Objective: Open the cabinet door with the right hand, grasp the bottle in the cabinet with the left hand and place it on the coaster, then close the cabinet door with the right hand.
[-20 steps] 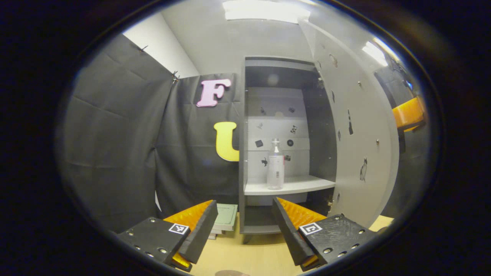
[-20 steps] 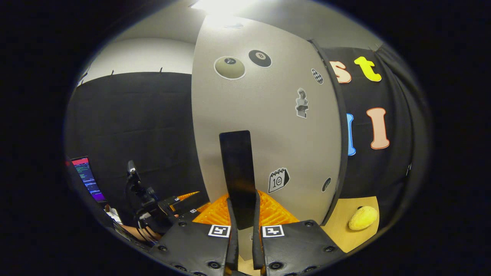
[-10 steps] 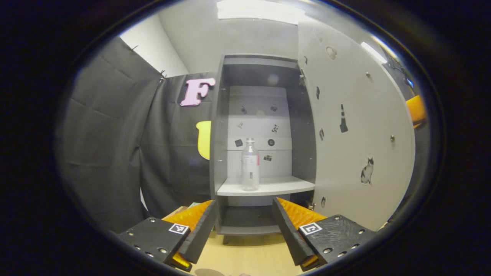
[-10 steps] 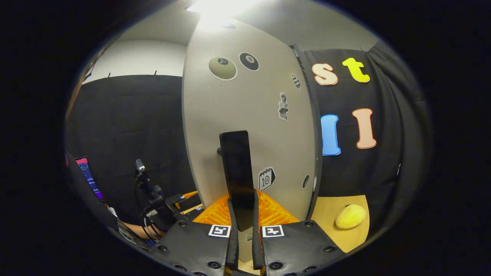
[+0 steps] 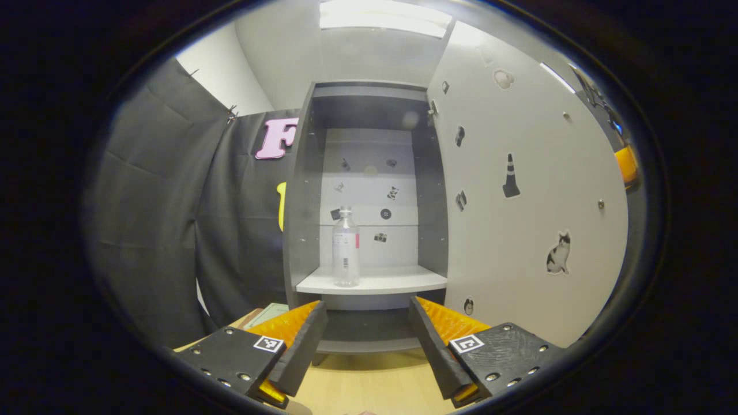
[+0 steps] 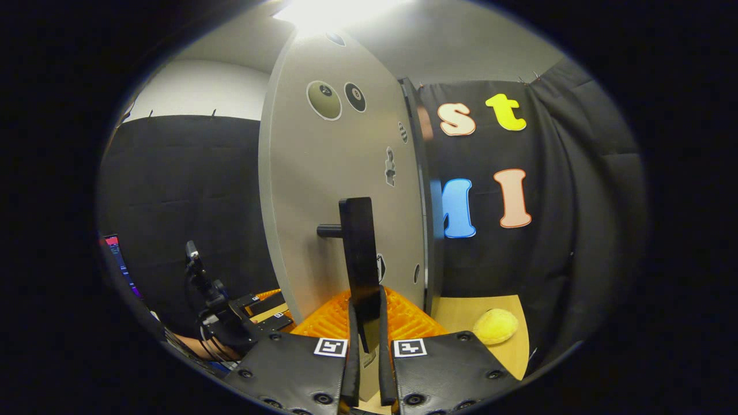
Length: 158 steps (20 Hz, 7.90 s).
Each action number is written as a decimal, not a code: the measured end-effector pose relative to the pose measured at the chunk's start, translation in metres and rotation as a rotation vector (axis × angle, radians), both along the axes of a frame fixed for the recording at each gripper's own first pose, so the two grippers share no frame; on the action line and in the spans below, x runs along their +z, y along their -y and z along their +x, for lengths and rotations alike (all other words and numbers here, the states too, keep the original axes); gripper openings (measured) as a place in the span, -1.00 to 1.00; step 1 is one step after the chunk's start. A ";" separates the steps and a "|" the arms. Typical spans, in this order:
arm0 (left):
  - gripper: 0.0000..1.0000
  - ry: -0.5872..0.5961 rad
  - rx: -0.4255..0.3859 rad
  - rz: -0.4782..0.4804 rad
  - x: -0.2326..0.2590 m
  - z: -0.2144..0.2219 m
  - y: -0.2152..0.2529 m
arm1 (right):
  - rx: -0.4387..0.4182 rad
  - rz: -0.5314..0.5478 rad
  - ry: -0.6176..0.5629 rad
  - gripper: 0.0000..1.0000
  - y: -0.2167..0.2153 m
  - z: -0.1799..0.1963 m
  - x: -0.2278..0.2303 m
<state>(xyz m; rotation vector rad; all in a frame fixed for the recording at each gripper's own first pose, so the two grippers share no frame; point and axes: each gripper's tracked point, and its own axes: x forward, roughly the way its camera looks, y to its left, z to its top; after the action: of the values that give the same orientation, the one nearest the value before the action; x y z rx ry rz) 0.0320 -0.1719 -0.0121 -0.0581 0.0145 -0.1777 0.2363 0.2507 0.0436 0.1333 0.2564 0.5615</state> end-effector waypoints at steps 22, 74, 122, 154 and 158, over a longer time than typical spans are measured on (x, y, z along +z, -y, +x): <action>0.73 0.016 0.025 0.101 0.033 0.012 0.040 | -0.248 -0.017 0.034 -0.53 0.113 0.020 -0.014; 0.55 -0.015 0.069 0.049 0.048 0.188 -0.087 | -0.580 -0.101 -0.039 0.86 0.142 0.088 -0.081; 0.45 -0.322 0.408 0.011 -0.270 -0.033 -0.190 | -0.415 -0.227 -0.114 0.96 0.123 0.055 -0.129; 0.77 -0.199 0.469 0.177 -0.062 -0.052 -0.186 | -0.292 -0.084 -0.012 0.86 0.103 0.076 -0.070; 0.77 -0.181 0.420 0.160 -0.023 -0.046 -0.185 | -0.280 -0.063 0.004 0.96 0.093 0.072 -0.049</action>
<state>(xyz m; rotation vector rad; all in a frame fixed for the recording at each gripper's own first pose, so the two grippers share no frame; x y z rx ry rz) -0.0142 0.0128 -0.0353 0.0828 0.1955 0.2498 0.3080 0.1577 -0.0056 0.1050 0.2463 0.2753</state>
